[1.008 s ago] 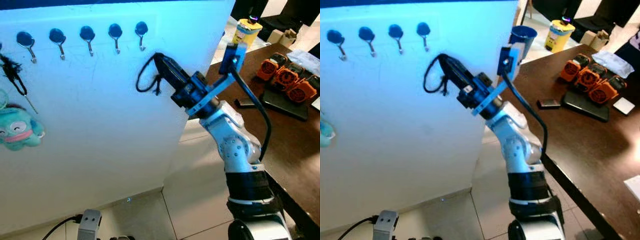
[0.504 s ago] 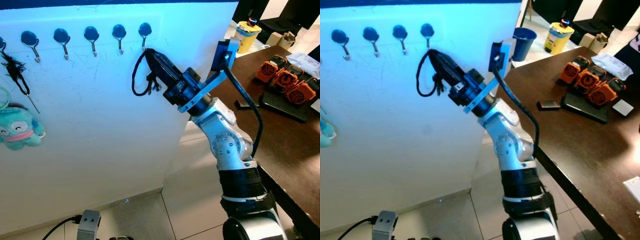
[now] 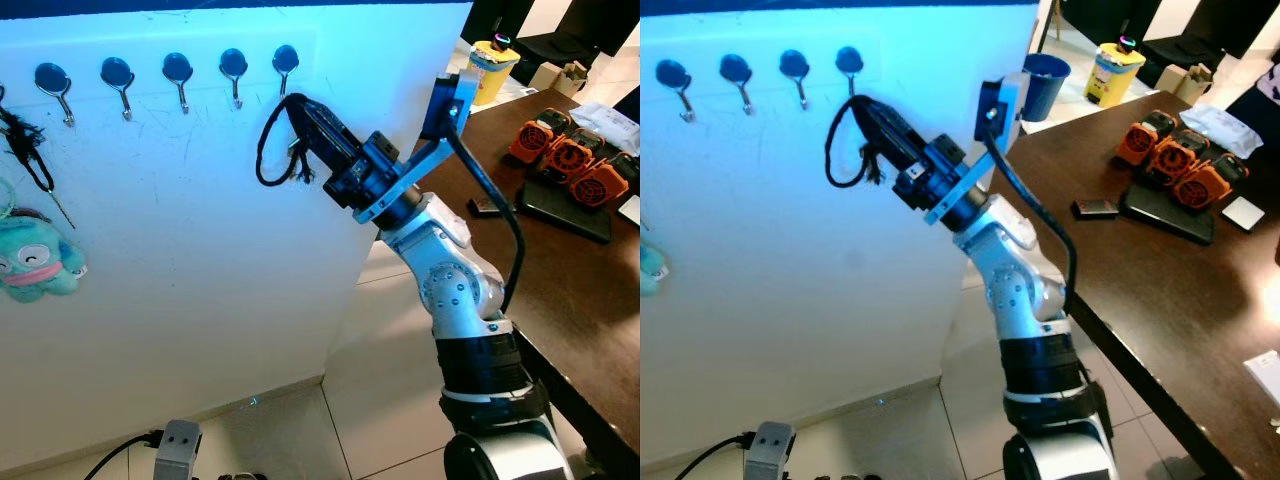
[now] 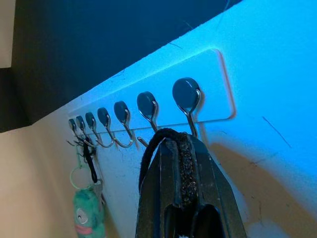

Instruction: Hang keys on a hook

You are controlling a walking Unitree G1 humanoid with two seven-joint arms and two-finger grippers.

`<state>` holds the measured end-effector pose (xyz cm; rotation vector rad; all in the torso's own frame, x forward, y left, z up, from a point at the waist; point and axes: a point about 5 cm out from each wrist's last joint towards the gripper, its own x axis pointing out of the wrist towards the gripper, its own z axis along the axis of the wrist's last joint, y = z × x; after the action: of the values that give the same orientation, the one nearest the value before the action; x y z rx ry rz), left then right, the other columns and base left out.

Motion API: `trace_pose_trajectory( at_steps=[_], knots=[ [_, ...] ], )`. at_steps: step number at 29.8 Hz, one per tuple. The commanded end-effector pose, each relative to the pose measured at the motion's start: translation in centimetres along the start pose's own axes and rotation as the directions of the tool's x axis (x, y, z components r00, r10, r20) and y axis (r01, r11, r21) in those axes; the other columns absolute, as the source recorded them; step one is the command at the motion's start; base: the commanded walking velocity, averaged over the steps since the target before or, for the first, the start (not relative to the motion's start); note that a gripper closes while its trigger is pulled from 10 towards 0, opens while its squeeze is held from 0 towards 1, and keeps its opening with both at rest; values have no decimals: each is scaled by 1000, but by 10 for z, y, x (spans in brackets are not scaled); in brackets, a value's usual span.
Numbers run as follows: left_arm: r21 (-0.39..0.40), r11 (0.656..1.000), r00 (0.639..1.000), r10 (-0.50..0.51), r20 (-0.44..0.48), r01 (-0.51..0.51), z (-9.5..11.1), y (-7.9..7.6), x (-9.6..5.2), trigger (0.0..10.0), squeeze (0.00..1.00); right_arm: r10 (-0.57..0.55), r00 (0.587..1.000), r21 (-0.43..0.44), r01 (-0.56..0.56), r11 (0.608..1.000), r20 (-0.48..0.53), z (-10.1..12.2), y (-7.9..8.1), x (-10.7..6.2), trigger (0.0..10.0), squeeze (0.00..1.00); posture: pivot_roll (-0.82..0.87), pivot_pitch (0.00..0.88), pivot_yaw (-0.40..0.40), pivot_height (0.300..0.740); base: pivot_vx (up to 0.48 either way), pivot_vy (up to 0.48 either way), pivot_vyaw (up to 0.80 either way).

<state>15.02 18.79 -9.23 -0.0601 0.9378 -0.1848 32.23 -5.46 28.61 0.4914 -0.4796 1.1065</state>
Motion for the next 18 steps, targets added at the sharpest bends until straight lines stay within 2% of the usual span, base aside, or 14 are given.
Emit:
trace_pose_trajectory(
  at_steps=[1, 13, 18],
  knots=[
    [-21, 1000, 993, -23, -114, 20, -30, -10, -5, 10000, 0, 28, 998, -22, -27, 999, 54, 14, 5, 4, 10000, 0, 65, 79, -17, 740, 0, 0, 0],
    [-21, 999, 993, -29, -114, 27, -30, -11, -5, 10000, 0, -34, 995, -10, 36, 999, 97, 23, -1, 3, 10000, 0, 60, 84, -19, 740, 0, 0, 0],
    [-20, 999, 993, -31, -114, 29, -30, -12, -5, 10000, 0, -89, 995, -56, 91, 994, 38, 19, -8, 5, 10000, 0, 61, 84, -23, 740, 0, 0, 0]
  ],
)
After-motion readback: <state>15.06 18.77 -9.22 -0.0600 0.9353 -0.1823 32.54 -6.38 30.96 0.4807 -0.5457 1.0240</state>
